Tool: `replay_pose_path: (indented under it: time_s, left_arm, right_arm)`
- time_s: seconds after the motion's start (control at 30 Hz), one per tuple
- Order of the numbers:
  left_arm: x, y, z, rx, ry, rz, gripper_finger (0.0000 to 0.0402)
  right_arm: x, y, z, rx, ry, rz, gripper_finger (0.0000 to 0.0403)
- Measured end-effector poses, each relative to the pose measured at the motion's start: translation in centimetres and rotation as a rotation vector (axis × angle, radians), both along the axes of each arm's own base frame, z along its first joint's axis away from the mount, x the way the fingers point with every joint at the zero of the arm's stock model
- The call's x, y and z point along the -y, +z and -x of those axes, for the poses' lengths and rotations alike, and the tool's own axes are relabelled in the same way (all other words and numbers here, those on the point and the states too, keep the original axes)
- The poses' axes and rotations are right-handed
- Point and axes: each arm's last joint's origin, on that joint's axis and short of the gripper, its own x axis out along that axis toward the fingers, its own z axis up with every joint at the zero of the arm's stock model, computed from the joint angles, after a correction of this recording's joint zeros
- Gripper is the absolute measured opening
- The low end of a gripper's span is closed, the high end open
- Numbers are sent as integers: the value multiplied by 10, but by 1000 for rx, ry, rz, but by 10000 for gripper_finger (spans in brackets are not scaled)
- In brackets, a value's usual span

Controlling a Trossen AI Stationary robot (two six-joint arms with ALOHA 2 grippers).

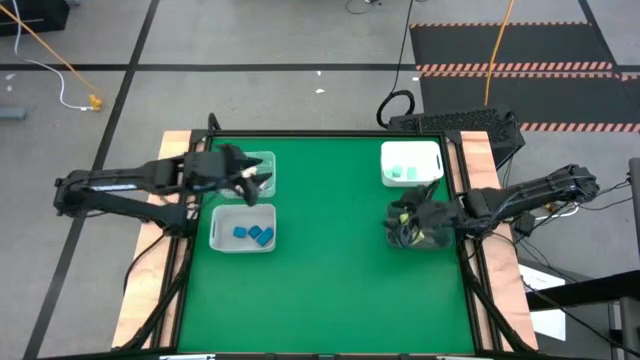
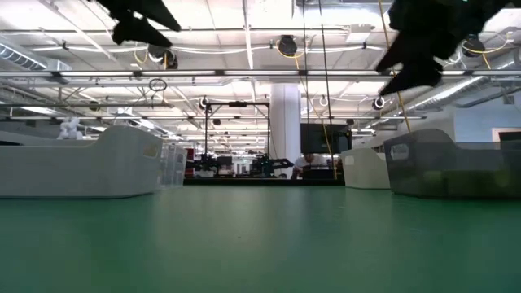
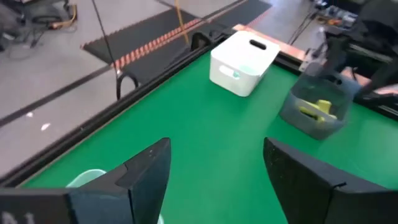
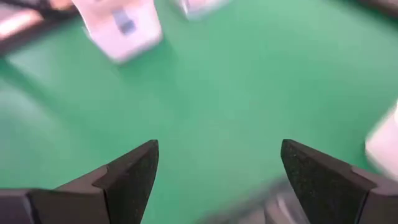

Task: Sort & place blocks by color
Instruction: Return to Home Position

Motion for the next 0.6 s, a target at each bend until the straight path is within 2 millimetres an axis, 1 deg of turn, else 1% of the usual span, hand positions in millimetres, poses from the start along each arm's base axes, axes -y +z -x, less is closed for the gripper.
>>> replay_pose_path:
  time_s: [0.1,0.23,0.4,0.5,0.6]
  left_arm:
    - [4,8,20,18,-21,-16,255]
    - [9,6,42,56,-43,-15,255]
    - [14,-9,57,117,-73,-12,255]
    - [16,-21,59,167,-84,-13,255]
    - [17,-38,59,221,-93,-21,255]
  right_arm:
    - [7,11,-3,92,10,76,331]
    - [17,22,-3,166,25,168,331]
    - [28,31,1,208,11,242,331]
    - [33,35,3,235,-11,261,331]
    - [36,40,5,262,-19,291,331]
